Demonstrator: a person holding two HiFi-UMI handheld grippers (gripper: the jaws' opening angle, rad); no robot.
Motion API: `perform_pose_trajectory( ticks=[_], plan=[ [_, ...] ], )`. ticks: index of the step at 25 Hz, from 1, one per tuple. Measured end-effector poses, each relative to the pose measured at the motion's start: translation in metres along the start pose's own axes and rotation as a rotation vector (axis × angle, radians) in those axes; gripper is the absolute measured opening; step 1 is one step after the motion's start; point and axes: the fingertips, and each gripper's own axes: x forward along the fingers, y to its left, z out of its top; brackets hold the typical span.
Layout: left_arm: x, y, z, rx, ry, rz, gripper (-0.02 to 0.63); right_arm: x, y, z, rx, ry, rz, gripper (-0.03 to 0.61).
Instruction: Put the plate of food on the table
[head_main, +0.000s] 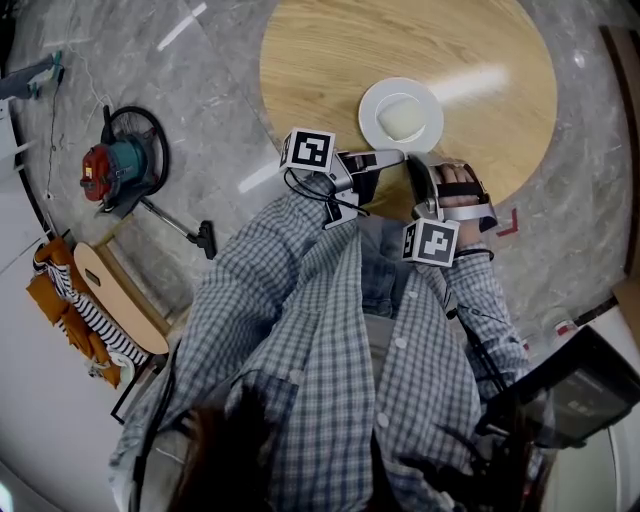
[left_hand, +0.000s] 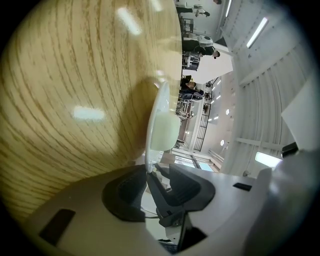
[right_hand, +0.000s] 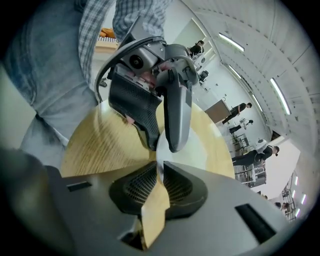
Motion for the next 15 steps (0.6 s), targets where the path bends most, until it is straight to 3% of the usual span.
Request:
perform_pose_trajectory(
  ticks=[12,15],
  plan=[
    [-0.0022,-0.0023,-0.0001,-0.015,-0.009,-0.026,0.144,0.0022,-0.0026,-0.0016,0.004,0.018,-0.018,0.041],
    [-0.0036,-0.0067,-0.0036,-0.036,-0.012,-0.063,0.144,0.0041,-0.0035,-0.0013,0.007,0.021,-0.016,0.041]
  ],
)
